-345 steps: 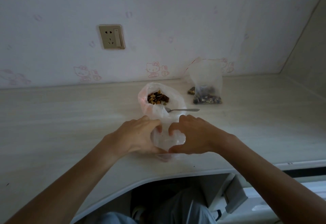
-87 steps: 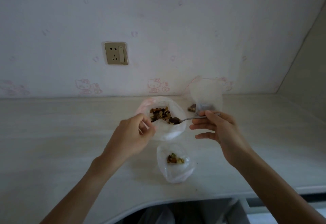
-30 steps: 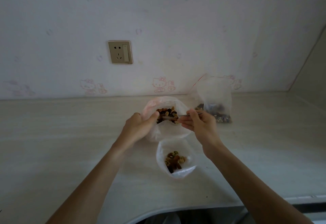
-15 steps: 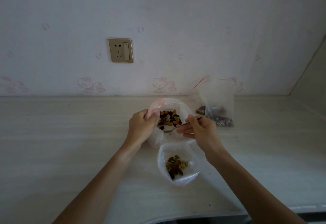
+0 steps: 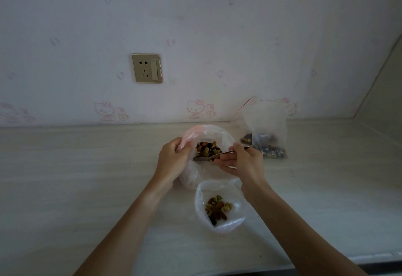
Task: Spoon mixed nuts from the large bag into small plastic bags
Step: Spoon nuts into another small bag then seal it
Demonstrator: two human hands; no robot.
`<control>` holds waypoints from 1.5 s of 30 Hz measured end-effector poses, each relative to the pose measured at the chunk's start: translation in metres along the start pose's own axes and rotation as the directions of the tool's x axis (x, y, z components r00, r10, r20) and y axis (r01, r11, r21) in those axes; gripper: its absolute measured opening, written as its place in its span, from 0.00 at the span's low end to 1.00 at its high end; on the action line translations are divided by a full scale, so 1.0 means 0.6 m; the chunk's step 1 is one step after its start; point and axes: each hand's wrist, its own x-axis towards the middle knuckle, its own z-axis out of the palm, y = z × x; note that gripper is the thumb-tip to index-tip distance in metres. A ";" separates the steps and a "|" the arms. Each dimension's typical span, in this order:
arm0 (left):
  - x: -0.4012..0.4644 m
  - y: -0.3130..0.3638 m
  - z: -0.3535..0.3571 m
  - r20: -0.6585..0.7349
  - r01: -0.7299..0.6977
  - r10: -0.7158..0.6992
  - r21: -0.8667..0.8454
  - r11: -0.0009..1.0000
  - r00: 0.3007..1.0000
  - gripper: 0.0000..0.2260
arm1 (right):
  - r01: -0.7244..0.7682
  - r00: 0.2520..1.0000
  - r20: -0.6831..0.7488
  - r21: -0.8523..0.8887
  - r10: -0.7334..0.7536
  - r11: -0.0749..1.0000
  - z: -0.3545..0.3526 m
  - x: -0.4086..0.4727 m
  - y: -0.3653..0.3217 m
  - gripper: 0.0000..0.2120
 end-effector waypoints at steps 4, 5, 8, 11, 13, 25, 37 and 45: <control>0.000 0.000 0.003 -0.024 0.016 -0.016 -0.012 1.000 1.000 0.12 | 0.062 0.998 0.009 -0.030 -0.061 0.998 0.005 -0.003 0.005 0.15; 0.000 -0.001 0.004 -0.030 0.015 -0.016 -0.016 1.000 0.999 0.12 | 0.079 0.997 0.023 -0.071 -0.077 0.994 0.008 -0.003 0.007 0.16; 0.003 -0.005 0.005 -0.040 0.019 -0.021 -0.041 0.999 0.999 0.11 | 0.118 0.993 0.046 -0.196 -0.111 0.974 0.014 -0.002 0.013 0.21; 0.006 -0.007 0.002 -0.058 0.026 -0.031 -0.078 0.997 0.998 0.09 | 0.118 0.993 0.038 -0.234 -0.112 0.965 0.012 0.001 0.014 0.22; 0.007 -0.008 0.002 -0.059 0.025 -0.030 -0.094 0.995 0.998 0.08 | 0.107 0.994 0.003 -0.223 -0.109 0.969 0.010 0.004 0.015 0.22; 0.007 -0.011 0.004 -0.052 -0.009 0.005 -0.072 0.997 0.999 0.09 | 0.069 0.998 0.019 -0.195 -0.066 0.978 0.004 0.000 0.016 0.19; 0.012 -0.017 0.006 -0.040 -0.027 0.024 -0.077 0.997 0.999 0.11 | 0.013 0.994 -0.104 0.013 -0.011 1.000 -0.003 0.008 0.020 0.13; 0.015 -0.025 0.002 -0.053 -0.052 0.052 0.014 0.999 0.997 0.12 | 0.046 0.999 0.001 -0.067 -0.046 0.997 -0.007 0.011 0.017 0.09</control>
